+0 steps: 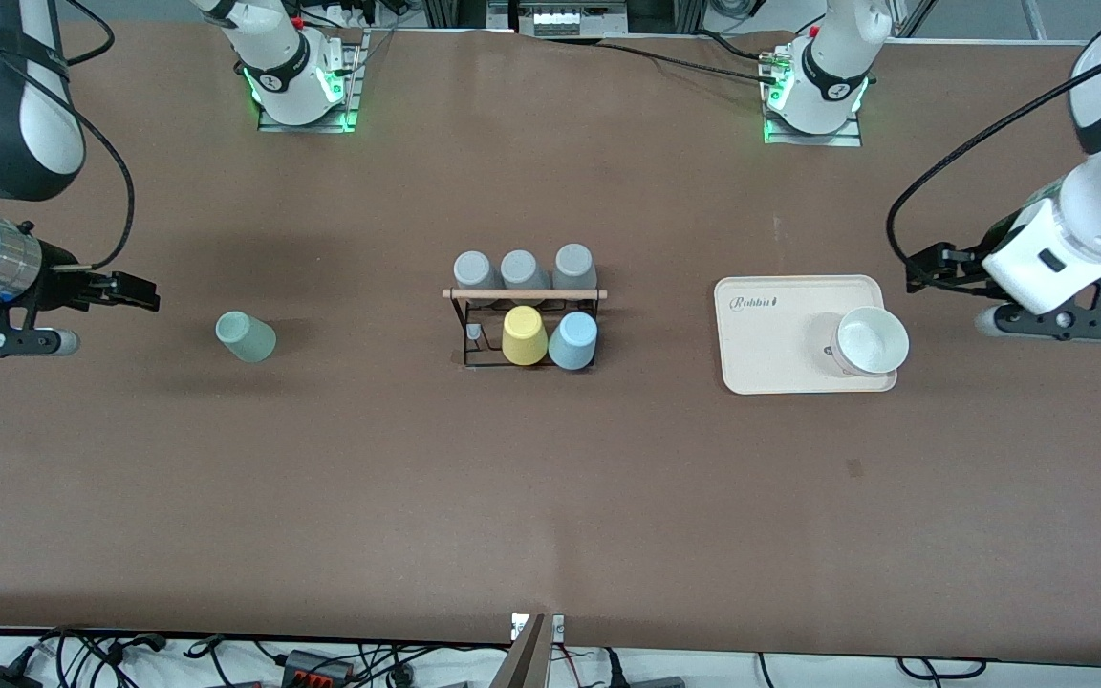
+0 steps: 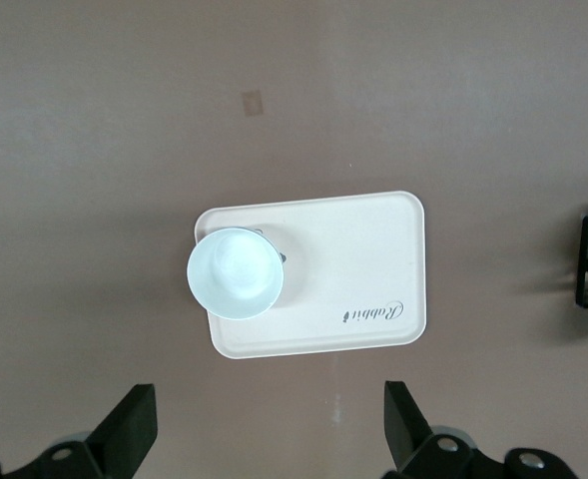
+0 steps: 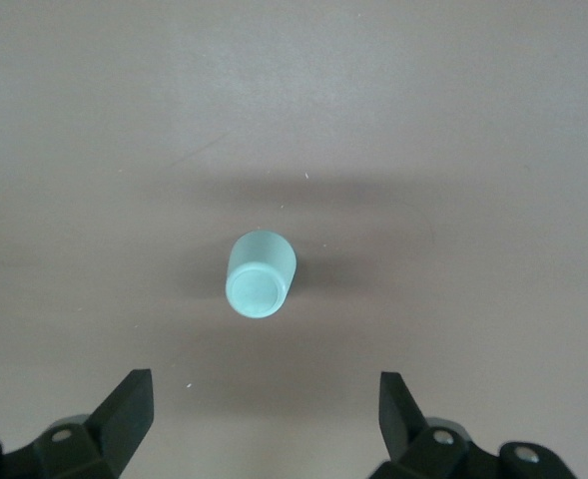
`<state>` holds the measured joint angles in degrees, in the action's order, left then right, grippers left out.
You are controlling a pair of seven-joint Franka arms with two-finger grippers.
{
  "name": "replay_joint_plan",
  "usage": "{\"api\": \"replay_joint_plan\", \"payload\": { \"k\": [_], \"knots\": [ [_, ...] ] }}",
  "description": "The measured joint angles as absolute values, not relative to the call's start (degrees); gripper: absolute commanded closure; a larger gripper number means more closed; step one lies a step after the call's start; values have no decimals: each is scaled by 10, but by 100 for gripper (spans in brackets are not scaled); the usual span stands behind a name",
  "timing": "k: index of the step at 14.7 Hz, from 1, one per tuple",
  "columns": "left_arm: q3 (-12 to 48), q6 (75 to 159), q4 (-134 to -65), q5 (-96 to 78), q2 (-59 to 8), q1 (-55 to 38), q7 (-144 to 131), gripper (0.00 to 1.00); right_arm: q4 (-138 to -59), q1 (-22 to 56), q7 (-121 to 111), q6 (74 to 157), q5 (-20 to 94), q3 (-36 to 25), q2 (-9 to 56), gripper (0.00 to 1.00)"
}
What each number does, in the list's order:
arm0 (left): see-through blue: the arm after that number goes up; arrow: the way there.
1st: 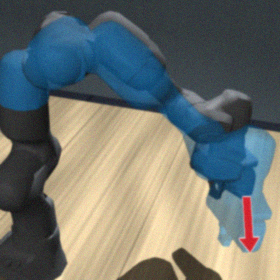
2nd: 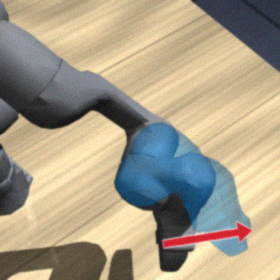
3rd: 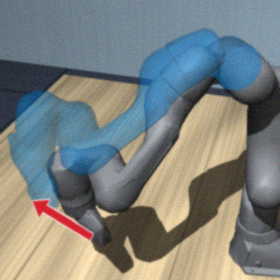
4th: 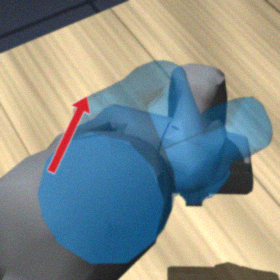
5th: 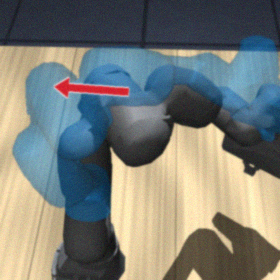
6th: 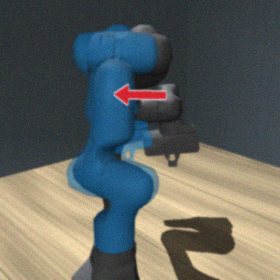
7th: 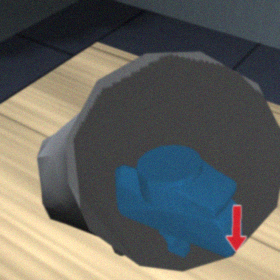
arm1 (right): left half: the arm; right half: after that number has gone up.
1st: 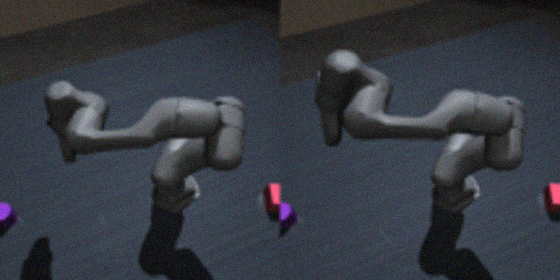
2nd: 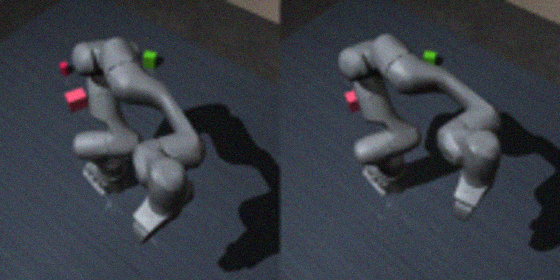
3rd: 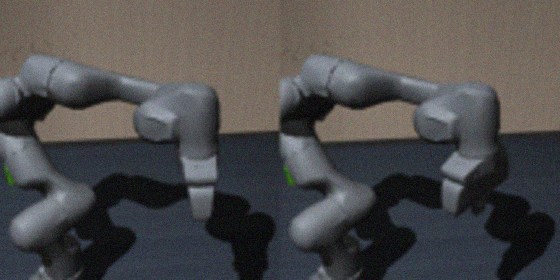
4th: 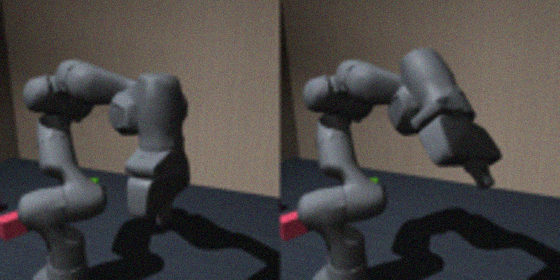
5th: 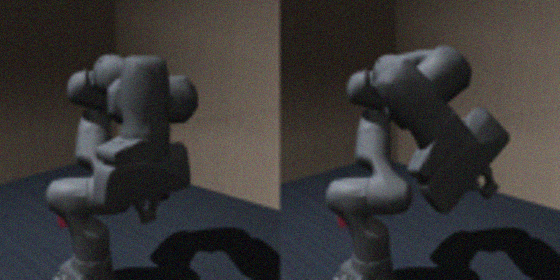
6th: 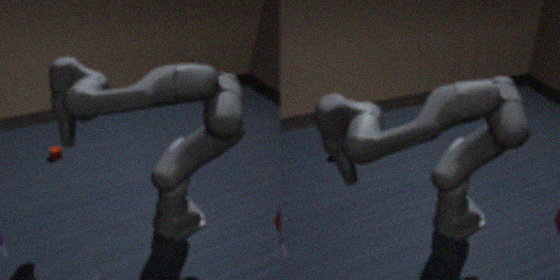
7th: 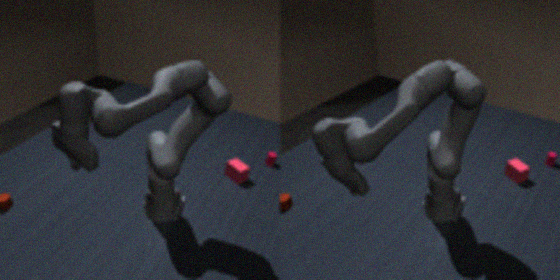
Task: Hang scattered cups on rack with three cups
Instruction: 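Move the right gripper down over the pale teal cup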
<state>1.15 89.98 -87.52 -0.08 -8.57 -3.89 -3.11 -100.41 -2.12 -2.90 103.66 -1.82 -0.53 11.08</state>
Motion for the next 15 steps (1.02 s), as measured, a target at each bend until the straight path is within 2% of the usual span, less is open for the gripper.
{"api": "replay_joint_plan", "payload": {
  "k": [6, 13, 15],
  "knots": [
    [27, 897, -876, -31, -75, -48, -49, 0, -1083, -20, -29, 1110, -21, -5, 136, 0],
    [23, 877, -876, -33, -73, -43, -50, 0, -1195, 11, -15, 1297, -21, -2, 159, 0],
    [23, 877, -876, -33, -73, -42, -50, 0, -1209, 11, -14, 1328, -21, -2, 168, 0]
  ]
}}
